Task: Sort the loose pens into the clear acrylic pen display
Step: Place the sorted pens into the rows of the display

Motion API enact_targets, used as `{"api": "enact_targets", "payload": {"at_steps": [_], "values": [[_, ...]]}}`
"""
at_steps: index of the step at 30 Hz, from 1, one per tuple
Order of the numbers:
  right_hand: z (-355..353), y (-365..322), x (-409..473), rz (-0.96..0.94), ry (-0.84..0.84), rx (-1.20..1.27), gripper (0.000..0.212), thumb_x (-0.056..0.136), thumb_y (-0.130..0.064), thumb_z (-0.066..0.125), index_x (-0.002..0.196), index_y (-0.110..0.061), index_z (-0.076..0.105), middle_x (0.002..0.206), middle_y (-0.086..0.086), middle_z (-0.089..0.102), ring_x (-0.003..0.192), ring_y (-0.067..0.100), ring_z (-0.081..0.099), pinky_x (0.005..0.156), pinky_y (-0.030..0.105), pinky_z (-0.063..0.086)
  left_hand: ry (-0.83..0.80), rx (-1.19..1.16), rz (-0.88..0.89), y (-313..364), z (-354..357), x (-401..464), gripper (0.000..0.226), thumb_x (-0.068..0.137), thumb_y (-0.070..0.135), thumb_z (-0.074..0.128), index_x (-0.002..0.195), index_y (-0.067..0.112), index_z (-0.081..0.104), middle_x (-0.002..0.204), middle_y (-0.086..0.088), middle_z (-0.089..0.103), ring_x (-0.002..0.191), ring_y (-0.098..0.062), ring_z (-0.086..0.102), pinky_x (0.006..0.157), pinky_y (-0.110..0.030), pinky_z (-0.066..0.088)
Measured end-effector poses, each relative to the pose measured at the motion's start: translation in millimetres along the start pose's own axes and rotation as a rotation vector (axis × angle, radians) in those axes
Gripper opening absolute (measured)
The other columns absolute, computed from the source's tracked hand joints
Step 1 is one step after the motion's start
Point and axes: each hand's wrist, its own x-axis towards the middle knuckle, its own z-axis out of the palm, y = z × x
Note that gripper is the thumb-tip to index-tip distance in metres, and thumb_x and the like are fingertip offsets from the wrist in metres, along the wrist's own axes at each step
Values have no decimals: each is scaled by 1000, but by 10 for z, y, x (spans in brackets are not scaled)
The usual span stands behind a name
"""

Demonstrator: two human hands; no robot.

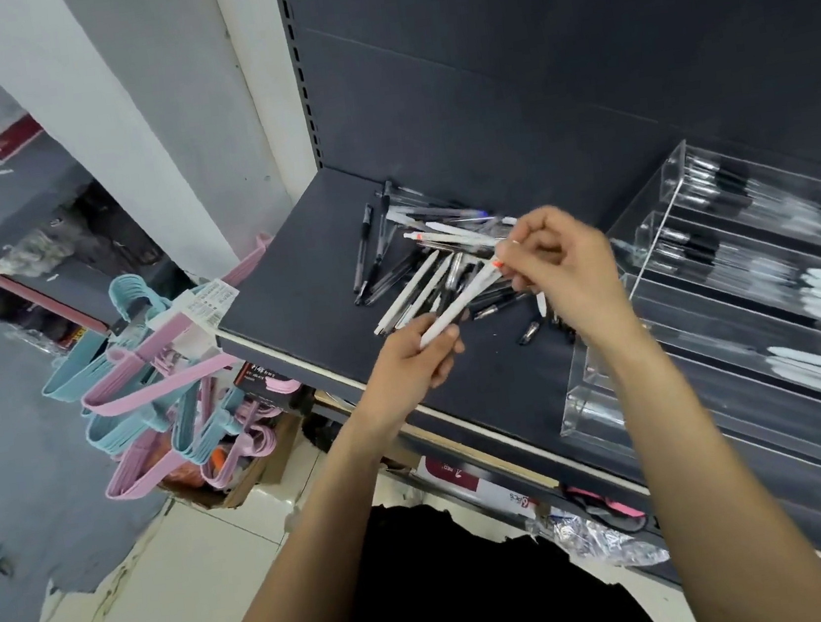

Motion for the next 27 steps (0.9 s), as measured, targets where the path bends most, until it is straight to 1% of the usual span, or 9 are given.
{"api": "enact_targets", "payload": {"at_steps": [3,6,10,13,18,20,23,25,27], "values": [[-136,123,-227,52,203,73,20,86,-4,64,77,-19,54,67,5,61,51,10,52,50,17,40,-115,163,-4,10,48,156,21,100,11,47,114,5,60,78,3,63,53,-5,50,52,-18,42],[-313,167,-430,109,424,189,19,88,-3,59,78,-18,53,64,-3,59,54,9,50,51,19,42,-142,191,-27,-15,60,258,20,100,10,46,111,1,59,84,2,67,56,-3,58,57,-17,49],[-420,247,-715,162,558,298,18,88,2,57,80,-14,53,64,-5,65,60,10,59,60,20,50,-93,-176,-121,27,235,264,21,101,12,39,109,3,56,89,-2,70,74,-9,69,75,-25,57],[-302,401,-883,203,643,404,15,87,3,59,83,-11,56,67,-3,68,63,12,63,66,21,52,-120,-534,-174,105,564,218,23,103,14,32,105,8,54,95,-3,73,88,-19,71,85,-35,56],[-235,639,-1085,180,684,251,17,86,-3,63,94,-18,67,78,-8,70,73,5,66,68,15,51,-56,-789,-220,226,1200,151,26,104,12,29,124,3,43,111,-10,68,98,-24,69,83,-36,57],[-375,693,-1162,157,685,164,18,87,-5,63,92,-21,68,80,-11,70,74,1,65,67,12,50,-63,-794,-201,234,1414,139,21,104,12,30,121,8,41,120,-10,65,108,-27,64,86,-38,56],[-702,776,-1290,138,654,78,21,87,-8,64,90,-29,66,80,-20,69,75,3,65,69,25,56,-56,-702,-138,194,1769,81,10,103,12,33,105,17,42,127,-7,61,110,-23,64,89,-41,52],[-936,827,-1388,138,593,54,23,88,-10,64,90,-32,64,82,-24,67,76,7,66,68,37,58,-18,-632,-88,147,2031,12,9,103,13,34,109,16,40,126,-2,63,111,-21,63,89,-39,52],[-1164,874,-1498,121,548,49,24,87,-9,64,89,-34,63,83,-25,66,75,9,66,66,41,58,10,-581,-50,99,2285,-55,15,103,14,34,113,16,45,123,3,64,114,-19,62,92,-38,51]]}}
